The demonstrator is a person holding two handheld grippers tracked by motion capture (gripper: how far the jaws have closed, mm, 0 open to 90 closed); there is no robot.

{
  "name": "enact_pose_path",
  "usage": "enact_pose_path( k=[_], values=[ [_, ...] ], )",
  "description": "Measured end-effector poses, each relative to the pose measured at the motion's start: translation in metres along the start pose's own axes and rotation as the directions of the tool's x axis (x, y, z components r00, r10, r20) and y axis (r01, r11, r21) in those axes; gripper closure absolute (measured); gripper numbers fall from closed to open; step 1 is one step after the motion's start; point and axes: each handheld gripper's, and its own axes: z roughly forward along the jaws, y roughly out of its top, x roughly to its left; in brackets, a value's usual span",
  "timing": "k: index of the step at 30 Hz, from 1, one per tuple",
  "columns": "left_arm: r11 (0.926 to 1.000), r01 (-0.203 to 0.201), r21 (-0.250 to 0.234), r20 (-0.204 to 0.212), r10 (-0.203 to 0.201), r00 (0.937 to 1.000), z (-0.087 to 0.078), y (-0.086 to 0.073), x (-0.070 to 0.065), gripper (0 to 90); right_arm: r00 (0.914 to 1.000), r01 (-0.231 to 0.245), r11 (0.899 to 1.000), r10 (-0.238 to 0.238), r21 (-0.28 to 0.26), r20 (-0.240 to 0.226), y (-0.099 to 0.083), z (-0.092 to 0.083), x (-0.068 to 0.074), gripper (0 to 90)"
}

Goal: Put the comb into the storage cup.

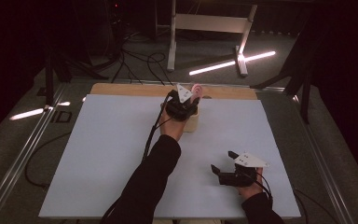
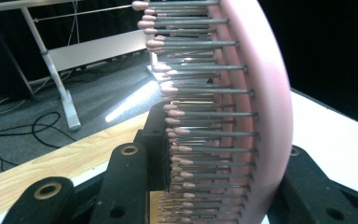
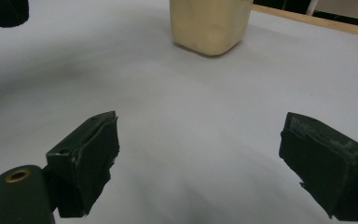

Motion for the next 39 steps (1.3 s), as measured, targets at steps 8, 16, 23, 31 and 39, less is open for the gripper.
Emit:
enact_pose_path(
  k=[8,16,23,31,39],
  values=[
    [0.9997,-0.025,0.006,-0.005,0.025,0.9997,0.0014,-0.0018,-0.0045,63.8,1.0000,0.000,1.000,0.000,-0.001,-0.001,0.0000,-0.0001,0.0001,11.4],
    [0.9996,-0.027,0.012,-0.003,0.027,0.9996,0.0035,-0.0039,-0.0064,63.8,1.0000,-0.001,1.000,0.001,-0.001,-0.001,-0.0001,0.0001,-0.0003,11.4],
    [0.9996,-0.028,0.007,-0.002,0.028,0.9996,0.0039,-0.0053,-0.0069,63.7,1.0000,-0.001,1.000,0.001,-0.003,-0.005,-0.0003,0.0002,-0.0005,11.4],
    [0.9997,-0.022,0.004,-0.002,0.022,0.9997,0.0031,-0.0075,-0.0056,63.7,1.0000,0.000,1.000,0.000,0.000,-0.004,-0.0007,0.0007,-0.0003,11.5],
    [0.9998,-0.021,0.002,0.007,0.021,0.9997,0.0026,-0.0084,-0.0065,63.4,1.0000,0.001,1.000,-0.001,0.009,-0.005,-0.0009,0.0013,0.0002,11.4]
  ],
)
